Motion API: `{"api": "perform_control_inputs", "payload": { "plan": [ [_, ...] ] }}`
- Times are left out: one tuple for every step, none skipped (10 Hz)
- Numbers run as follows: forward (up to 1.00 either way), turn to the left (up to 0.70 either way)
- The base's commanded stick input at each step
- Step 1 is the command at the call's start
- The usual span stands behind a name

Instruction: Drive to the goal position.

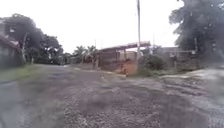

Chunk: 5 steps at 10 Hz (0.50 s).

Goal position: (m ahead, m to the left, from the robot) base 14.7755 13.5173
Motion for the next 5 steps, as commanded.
{"api": "perform_control_inputs", "payload": {
  "plan": [
    [0.70,0.35],
    [0.70,0.35],
    [0.70,0.20],
    [0.70,0.00],
    [0.70,0.00]
  ]
}}
